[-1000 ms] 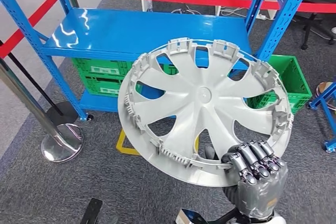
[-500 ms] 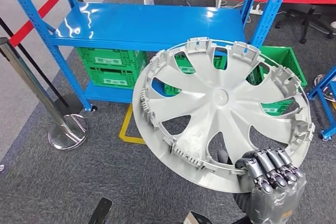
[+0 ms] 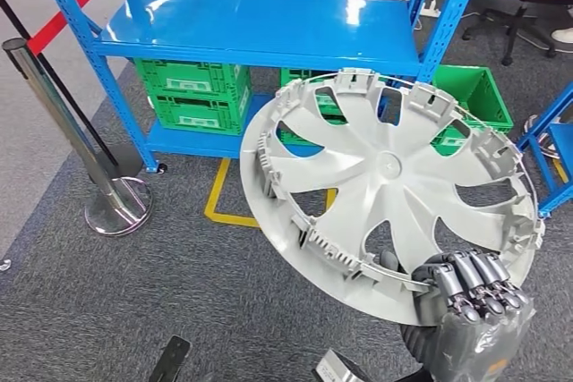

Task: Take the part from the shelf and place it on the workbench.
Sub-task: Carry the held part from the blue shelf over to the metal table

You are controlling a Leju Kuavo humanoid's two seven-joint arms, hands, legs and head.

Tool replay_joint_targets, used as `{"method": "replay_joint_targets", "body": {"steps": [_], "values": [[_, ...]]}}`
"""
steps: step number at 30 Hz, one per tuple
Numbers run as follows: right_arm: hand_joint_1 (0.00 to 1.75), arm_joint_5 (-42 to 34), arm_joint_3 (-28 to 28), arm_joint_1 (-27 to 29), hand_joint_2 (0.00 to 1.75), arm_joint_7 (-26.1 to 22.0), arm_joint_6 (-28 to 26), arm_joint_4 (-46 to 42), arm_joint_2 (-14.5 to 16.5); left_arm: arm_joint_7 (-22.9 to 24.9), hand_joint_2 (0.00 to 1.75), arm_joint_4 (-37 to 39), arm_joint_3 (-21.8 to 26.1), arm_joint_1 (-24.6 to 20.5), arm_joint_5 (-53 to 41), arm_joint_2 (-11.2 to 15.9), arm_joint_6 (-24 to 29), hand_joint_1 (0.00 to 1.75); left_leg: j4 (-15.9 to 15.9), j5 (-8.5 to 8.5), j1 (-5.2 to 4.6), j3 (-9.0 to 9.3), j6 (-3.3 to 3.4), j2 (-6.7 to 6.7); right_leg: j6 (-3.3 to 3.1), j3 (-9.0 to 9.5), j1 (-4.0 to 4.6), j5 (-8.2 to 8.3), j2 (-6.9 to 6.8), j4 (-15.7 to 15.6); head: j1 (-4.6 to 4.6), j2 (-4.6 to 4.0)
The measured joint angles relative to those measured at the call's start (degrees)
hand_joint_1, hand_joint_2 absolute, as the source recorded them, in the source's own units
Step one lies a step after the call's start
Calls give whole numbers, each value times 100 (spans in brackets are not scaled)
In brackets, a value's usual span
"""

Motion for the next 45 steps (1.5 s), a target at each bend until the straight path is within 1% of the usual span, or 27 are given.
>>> {"method": "replay_joint_targets", "body": {"steps": [3,4,6,8,9,10,12,14,15,18,20,21,23,25,26,27,29,30,32,34,35,37,39,41,42,44,45], "values": [[162,7,74,40,175,21,0,-17,-61,9,175,1,-15,-10,0,-2,-2,0,-1,176,-13,-214,86,47,52,-284,-8,-756,12,928,39,0],[162,7,90,56,175,23,0,-18,-75,11,175,1,-20,-9,0,-1,-2,0,2,233,-26,-290,93,70,57,-338,-8,-894,12,1253,42,0],[162,8,109,82,175,25,0,-18,-92,13,175,1,-29,-9,0,0,-2,0,8,345,-58,-443,100,137,40,-205,-5,-783,7,1407,45,0],[162,8,119,92,175,31,0,-23,-98,13,175,1,-34,-10,0,-1,-3,0,11,442,-87,-558,94,209,-21,305,14,-453,-76,801,45,0],[162,8,124,93,175,32,0,-32,-99,13,175,1,-37,-10,1,-3,-4,0,13,483,-102,-594,81,246,-61,621,43,-393,-186,343,43,0],[162,8,132,94,175,32,0,-46,-100,14,175,1,-40,-9,1,-4,-7,0,15,528,-111,-618,61,288,-92,876,71,-403,-282,-60,41,0],[162,8,150,103,175,29,-1,-78,-105,15,175,1,-48,-7,2,-8,-16,0,-5,626,-108,-642,10,397,-130,1065,127,-455,-348,-479,41,0],[162,8,164,120,175,29,-2,-105,-109,15,175,1,-64,-10,2,-10,-22,0,-27,660,-94,-667,-51,450,-180,998,119,-340,-241,-546,41,0],[162,8,171,126,175,31,-2,-115,-110,15,175,1,-78,-10,2,-10,-22,0,43,549,-85,-705,-85,384,-224,967,100,-265,-192,-566,40,0],[162,8,192,133,175,32,0,-125,-112,15,175,1,-111,0,2,0,-21,0,968,-204,-36,-993,-180,64,-313,787,57,-79,-43,-534,33,0],[162,8,194,137,175,32,0,-125,-112,15,175,1,-122,6,2,9,-21,0,1584,-461,-13,-1103,-222,8,-306,607,53,-2,70,-454,33,0],[162,8,195,138,175,32,0,-125,-112,15,175,1,-128,5,2,13,-21,0,1611,-424,-3,-1022,-234,3,-289,518,46,27,132,-402,33,0],[162,8,195,140,175,32,0,-126,-113,15,175,1,-134,-1,2,21,-21,0,1048,-179,26,-559,-250,-75,-245,354,21,69,256,-278,31,0],[162,8,196,141,175,34,0,-129,-113,15,175,1,-138,-10,2,23,-21,0,370,-94,60,-105,-243,-328,-191,195,10,103,373,-146,30,0],[162,9,197,144,175,35,0,-131,-115,15,175,1,-139,-10,2,24,-21,0,202,-115,69,-12,-231,-423,-156,134,9,129,427,-98,29,0],[162,9,198,148,175,37,0,-134,-116,16,175,1,-139,-8,2,24,-21,0,166,-136,63,-7,-208,-458,-113,84,7,165,478,-74,32,0],[162,9,199,160,175,36,0,-141,-120,18,175,3,-139,-11,3,15,-23,0,157,-73,63,-79,-123,-325,-26,6,-2,221,553,-54,26,0],[162,8,200,164,175,35,-1,-144,-122,19,175,4,-140,-22,3,8,-26,0,147,-31,69,-120,-68,-256,10,-59,-4,154,499,8,41,0],[162,8,202,164,175,31,-1,-148,-129,15,175,8,-141,-38,2,3,-34,0,128,50,78,-221,11,-102,68,-263,-14,-240,270,445,81,0],[162,8,204,165,175,26,0,-149,-134,13,175,9,-141,-29,1,8,-40,0,130,123,67,-329,29,51,128,-485,-37,-670,98,1169,115,0],[162,8,205,168,175,24,0,-149,-137,12,175,9,-142,-26,2,11,-43,0,132,161,62,-380,25,133,148,-531,-48,-729,66,1443,116,0],[162,8,205,174,175,25,-1,-149,-140,11,175,9,-143,-32,2,15,-47,0,137,236,60,-475,6,290,162,-355,-60,-517,21,1469,118,0],[162,8,205,176,175,26,-1,-156,-140,11,175,9,-148,-41,2,15,-52,0,141,296,54,-529,-35,411,136,208,-50,-288,-159,751,118,0],[162,8,210,176,175,21,-1,-173,-140,8,175,9,-156,-49,1,15,-58,0,147,343,38,-540,-98,506,79,716,-2,-359,-390,0,117,0],[162,8,213,180,175,16,-1,-181,-140,7,175,9,-163,-54,0,15,-62,0,148,366,34,-538,-133,559,41,808,23,-435,-439,-182,116,0],[162,8,215,199,175,3,-1,-202,-140,6,175,9,-178,-65,0,9,-75,0,148,394,45,-534,-211,646,-70,775,34,-436,-334,-268,116,0],[162,8,216,212,175,-3,0,-214,-140,6,175,9,-184,-68,0,7,-81,0,183,339,58,-543,-246,571,-129,762,28,-400,-270,-279,113,0]]}}
